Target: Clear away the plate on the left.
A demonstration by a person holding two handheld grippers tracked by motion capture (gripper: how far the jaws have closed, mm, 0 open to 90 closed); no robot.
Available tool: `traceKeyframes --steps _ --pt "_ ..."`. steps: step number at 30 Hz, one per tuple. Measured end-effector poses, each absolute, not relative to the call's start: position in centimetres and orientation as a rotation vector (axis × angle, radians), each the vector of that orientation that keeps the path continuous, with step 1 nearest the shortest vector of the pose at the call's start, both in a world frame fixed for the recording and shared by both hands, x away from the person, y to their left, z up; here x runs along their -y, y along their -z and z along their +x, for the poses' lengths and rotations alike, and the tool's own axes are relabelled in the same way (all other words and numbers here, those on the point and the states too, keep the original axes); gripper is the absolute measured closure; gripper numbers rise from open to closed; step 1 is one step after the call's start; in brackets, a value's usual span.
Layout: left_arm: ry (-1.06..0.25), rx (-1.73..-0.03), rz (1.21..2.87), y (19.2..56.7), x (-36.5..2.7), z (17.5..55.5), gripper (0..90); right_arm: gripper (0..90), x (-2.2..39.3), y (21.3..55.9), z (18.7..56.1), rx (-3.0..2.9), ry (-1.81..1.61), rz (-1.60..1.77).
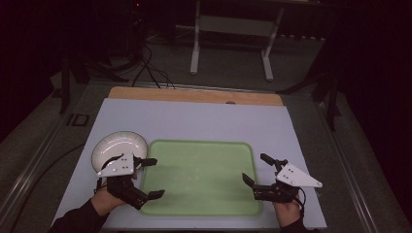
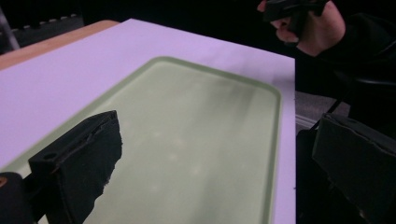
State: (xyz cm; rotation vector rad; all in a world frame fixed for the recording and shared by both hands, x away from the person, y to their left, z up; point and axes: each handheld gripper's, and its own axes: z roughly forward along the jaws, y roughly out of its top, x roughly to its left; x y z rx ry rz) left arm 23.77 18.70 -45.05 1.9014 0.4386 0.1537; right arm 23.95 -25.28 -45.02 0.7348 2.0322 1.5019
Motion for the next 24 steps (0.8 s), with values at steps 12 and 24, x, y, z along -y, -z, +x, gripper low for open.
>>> traceKeyframes --steps 12,24 --pt "-0.180 -0.437 1.908 41.8 -18.5 24.6 0.0 12.5 25.2 45.0 23.9 -2.030 -1.490 0.729" --pt "-0.268 -0.478 1.918 39.8 -19.5 25.6 0.0 12.5 25.1 44.9 23.8 -2.032 -1.497 0.722"
